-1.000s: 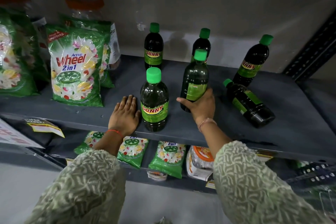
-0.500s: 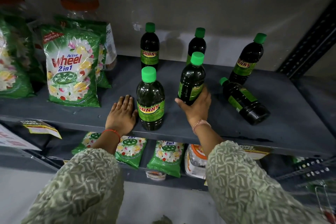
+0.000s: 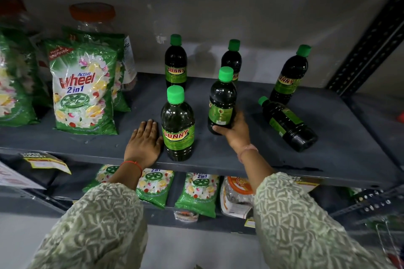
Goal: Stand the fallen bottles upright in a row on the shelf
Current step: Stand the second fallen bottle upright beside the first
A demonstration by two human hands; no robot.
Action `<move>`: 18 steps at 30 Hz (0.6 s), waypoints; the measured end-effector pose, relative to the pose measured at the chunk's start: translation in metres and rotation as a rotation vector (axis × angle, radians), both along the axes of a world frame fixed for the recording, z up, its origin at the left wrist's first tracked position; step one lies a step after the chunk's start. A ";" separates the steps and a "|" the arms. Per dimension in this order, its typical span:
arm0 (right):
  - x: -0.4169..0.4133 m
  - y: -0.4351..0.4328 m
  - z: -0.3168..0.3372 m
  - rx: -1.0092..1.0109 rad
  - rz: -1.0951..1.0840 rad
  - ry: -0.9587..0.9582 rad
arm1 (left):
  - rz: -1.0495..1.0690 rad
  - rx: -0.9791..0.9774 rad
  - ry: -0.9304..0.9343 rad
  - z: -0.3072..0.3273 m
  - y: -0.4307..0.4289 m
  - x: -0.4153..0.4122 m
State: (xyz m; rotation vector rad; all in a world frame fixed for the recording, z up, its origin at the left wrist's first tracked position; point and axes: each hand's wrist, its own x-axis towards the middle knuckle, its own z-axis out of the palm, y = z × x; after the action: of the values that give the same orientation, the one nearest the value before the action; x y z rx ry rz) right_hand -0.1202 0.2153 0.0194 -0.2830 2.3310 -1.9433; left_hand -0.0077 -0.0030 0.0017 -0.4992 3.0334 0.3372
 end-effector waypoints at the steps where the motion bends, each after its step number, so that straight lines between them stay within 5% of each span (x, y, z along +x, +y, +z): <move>1: -0.005 0.007 0.000 -0.059 0.098 -0.066 | 0.002 0.001 -0.003 0.000 0.000 0.000; 5: -0.019 0.023 0.001 -0.096 0.384 -0.260 | 0.006 0.007 -0.016 0.001 0.001 0.000; 10: -0.004 0.001 -0.007 0.217 -0.017 -0.007 | 0.011 0.005 -0.019 0.001 0.001 -0.001; 12: 0.008 -0.005 -0.007 0.180 -0.100 0.035 | 0.014 0.001 -0.025 0.001 0.001 -0.001; 18: -0.007 0.011 -0.002 0.065 0.060 -0.149 | 0.013 0.005 -0.008 0.002 0.001 0.000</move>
State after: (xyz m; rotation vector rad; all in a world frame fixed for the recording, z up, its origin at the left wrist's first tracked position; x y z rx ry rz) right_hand -0.1270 0.2268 0.0178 -0.1929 2.2584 -1.7922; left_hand -0.0078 -0.0016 0.0037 -0.5195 3.0216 0.3422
